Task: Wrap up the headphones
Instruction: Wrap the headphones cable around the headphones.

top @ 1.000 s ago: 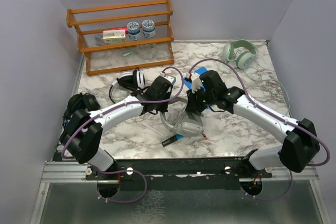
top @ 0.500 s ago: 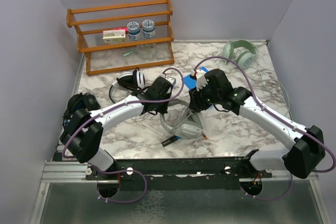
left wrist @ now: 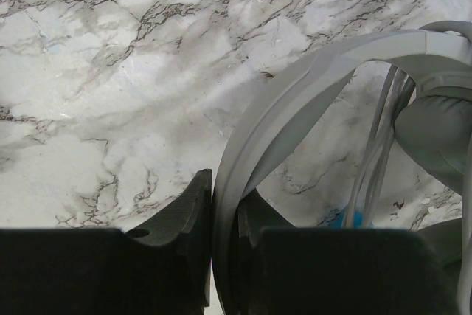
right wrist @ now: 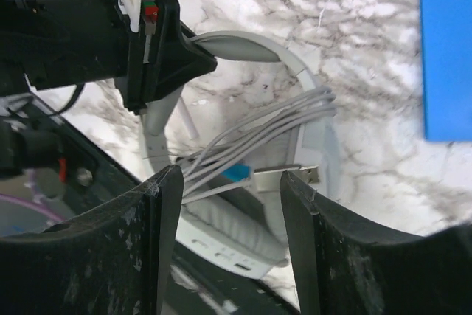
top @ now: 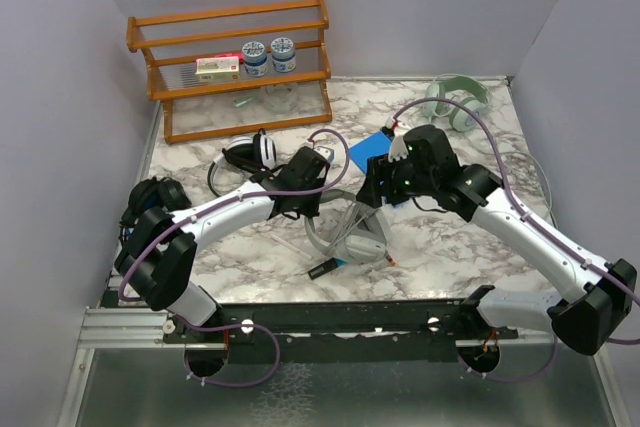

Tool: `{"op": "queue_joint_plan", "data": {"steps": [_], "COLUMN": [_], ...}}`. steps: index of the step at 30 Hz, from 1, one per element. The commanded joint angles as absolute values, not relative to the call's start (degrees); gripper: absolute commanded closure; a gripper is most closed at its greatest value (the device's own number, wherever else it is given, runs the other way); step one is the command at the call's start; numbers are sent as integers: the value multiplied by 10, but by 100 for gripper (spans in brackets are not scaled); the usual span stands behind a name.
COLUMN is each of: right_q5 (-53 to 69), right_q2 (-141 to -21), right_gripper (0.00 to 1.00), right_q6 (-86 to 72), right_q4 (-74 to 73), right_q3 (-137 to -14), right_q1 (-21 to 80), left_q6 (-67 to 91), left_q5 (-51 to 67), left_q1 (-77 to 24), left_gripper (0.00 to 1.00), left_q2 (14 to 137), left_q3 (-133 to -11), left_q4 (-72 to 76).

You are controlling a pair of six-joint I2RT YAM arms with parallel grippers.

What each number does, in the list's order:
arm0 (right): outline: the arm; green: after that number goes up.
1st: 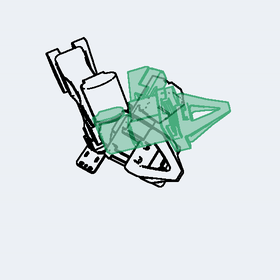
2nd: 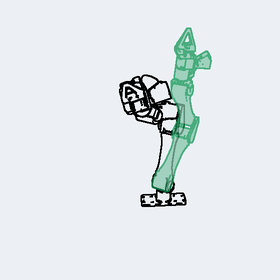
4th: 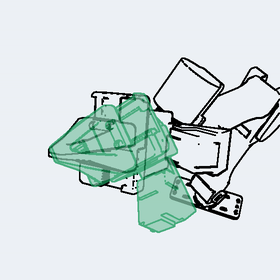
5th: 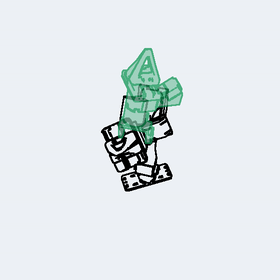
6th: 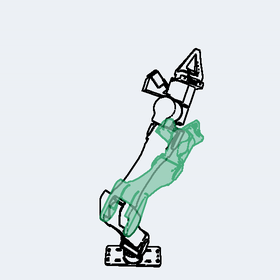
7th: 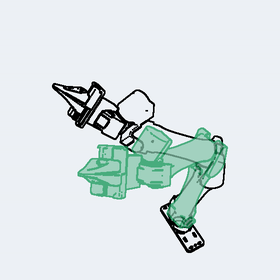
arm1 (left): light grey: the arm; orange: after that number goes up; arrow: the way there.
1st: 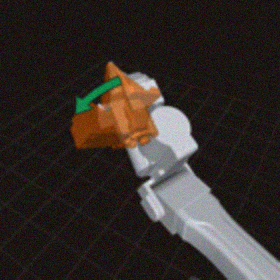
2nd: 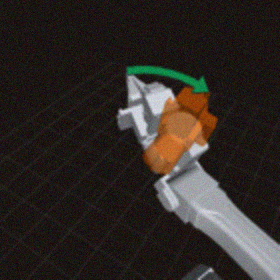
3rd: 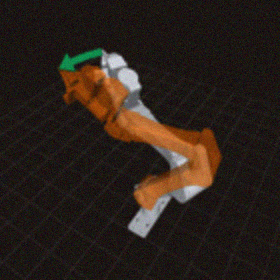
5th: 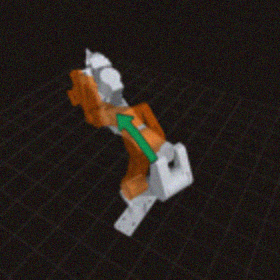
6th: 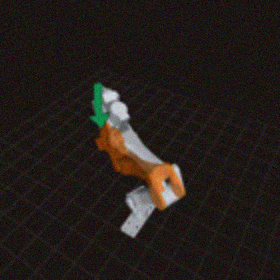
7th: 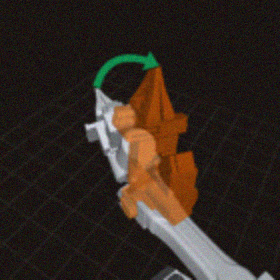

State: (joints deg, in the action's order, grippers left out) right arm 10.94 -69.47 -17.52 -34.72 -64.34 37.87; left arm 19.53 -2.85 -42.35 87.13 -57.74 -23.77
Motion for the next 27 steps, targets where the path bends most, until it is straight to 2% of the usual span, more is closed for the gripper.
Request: {"op": "queue_joint_plan", "data": {"steps": [1, 5, 9, 15, 19, 27], "right_q5": [107, 11, -23, -18, -4, -13], "right_q2": [-675, -637, -620, -643, -658, -682], "right_gripper": [36, 38, 37, 43, 50, 50], "right_q6": [-375, -520, -581, -601, -618, -638], "right_q4": [-362, -351, -322, -288, -255, -268], "right_q3": [-612, -572, -540, -531, -519, -520], "right_q1": [380, 401, 407, 409, 411, 424], "left_q6": [227, 238, 242, 238, 238, 235], "left_q5": [-44, -56, -59, -65, -68, -80], "left_q1": [-423, -423, -423, -423, -423, -423], "left_gripper": [100, 100, 100, 100, 100, 100], "left_q2": [863, 861, 856, 849, 843, 840], "left_q3": [-603, -601, -595, -587, -581, -577], "left_q4": [-222, -221, -212, -205, -199, -194]}}
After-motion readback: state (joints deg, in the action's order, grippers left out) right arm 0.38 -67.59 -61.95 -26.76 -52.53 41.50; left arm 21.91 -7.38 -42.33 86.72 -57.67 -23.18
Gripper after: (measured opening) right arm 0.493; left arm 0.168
